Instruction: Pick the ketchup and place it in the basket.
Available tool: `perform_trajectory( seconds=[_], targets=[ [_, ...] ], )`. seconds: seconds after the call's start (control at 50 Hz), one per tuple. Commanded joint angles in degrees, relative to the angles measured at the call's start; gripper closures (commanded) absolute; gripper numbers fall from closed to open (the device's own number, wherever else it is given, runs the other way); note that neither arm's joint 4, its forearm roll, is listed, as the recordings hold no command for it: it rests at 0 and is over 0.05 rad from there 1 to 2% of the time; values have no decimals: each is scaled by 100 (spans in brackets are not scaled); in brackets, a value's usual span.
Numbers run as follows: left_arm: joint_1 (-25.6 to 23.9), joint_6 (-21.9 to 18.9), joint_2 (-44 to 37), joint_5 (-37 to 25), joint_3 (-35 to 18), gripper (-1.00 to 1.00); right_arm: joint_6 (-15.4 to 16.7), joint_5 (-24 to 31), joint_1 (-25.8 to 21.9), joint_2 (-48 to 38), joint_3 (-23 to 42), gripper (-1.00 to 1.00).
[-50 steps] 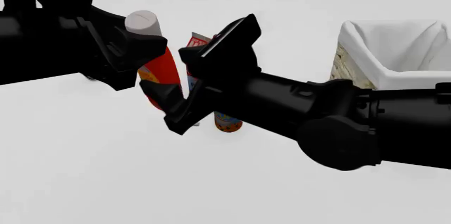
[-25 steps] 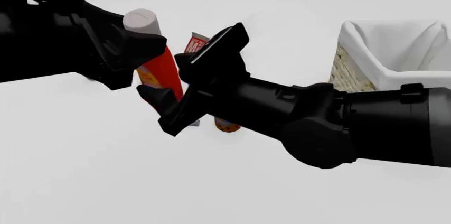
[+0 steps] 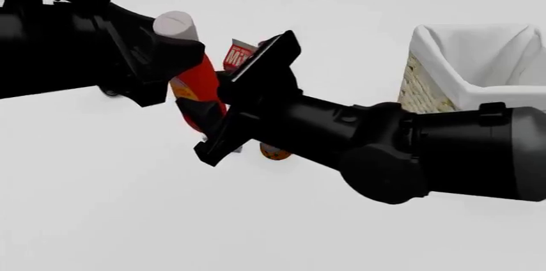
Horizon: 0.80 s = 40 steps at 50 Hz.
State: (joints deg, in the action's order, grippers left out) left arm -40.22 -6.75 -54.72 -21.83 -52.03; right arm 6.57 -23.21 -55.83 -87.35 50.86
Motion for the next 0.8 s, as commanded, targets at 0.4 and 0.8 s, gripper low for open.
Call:
perform_trajectory(
  seconds=[0.4, 0.8],
  targets=[
    [-144, 293, 469, 217, -399, -100, -37, -53, -43, 488, -513, 100],
    [521, 846, 959, 299, -577, -100, -185, 206, 231, 1204, -745, 100]
  ],
)
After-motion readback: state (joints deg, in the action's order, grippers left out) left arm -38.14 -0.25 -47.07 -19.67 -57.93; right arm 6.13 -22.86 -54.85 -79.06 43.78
